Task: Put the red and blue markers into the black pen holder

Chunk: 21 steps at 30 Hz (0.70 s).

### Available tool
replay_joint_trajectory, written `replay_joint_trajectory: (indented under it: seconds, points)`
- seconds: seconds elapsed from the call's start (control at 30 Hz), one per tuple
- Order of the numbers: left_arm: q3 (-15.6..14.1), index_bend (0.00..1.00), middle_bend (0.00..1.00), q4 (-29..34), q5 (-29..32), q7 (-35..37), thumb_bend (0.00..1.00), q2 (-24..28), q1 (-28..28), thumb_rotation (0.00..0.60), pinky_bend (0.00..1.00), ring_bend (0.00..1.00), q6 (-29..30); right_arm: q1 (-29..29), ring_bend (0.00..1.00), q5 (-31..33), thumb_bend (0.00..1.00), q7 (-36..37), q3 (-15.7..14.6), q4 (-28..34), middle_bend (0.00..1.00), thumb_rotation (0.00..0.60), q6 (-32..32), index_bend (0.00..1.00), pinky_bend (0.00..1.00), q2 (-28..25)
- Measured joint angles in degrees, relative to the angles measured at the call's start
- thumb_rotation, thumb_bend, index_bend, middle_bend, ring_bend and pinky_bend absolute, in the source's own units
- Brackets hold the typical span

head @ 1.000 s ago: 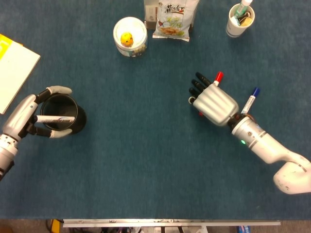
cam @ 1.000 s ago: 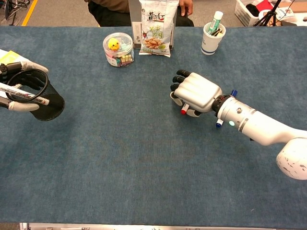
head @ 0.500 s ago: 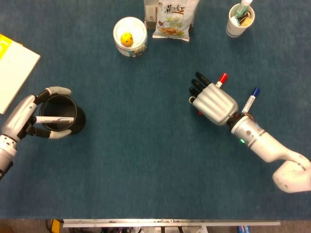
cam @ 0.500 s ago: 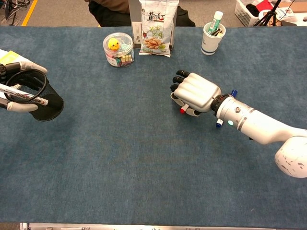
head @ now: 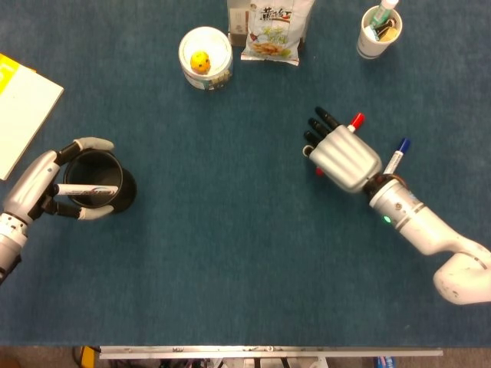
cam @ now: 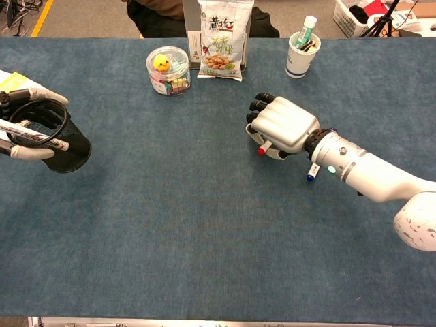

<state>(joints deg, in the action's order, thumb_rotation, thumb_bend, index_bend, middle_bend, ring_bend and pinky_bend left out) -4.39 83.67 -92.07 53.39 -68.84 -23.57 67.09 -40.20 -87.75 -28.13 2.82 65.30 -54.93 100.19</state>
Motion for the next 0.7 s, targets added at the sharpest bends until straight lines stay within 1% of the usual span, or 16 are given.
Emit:
replay_joint_trajectory:
  seconds: [0.13, 0.23, 0.47, 0.7]
  points:
    - [0.3, 0.24, 0.3, -0.11, 0.37, 0.19, 0.12, -0.29, -0.56, 0.6, 0.28, 0.3, -0.87, 0.52, 0.17, 0.12, 0.37, 1.1, 0.76, 3.62, 0.35, 0.6, -2.03, 0.63, 0.12, -2.38]
    - [0.63, 0.24, 0.3, -0.3, 0.87, 0.72, 0.12, -0.67, -1.06, 0.6, 0.28, 0.3, -1.75, 1.05, 0.17, 0.39, 0.37, 2.24, 1.63, 7.43, 0.35, 0.6, -3.77, 0.63, 0.12, -4.83]
    - [1.05, 0.24, 0.3, 0.44, 0.88, -0.06, 0.12, -1.72, -2.86, 0.6, 0.28, 0.3, -4.05, 2.58, 0.17, 1.56, 0.37, 6.72, 4.32, 18.43, 0.36, 0.6, -7.73, 0.63, 0.12, -11.66]
    - [2.24, 0.24, 0.3, 1.8, 1.27, -0.77, 0.12, -3.58, -5.27, 0.6, 0.28, 0.3, -6.61, 3.12, 0.17, 3.27, 0.37, 11.59, 7.21, 28.46, 0.36, 0.6, -9.14, 0.63, 0.12, -17.66]
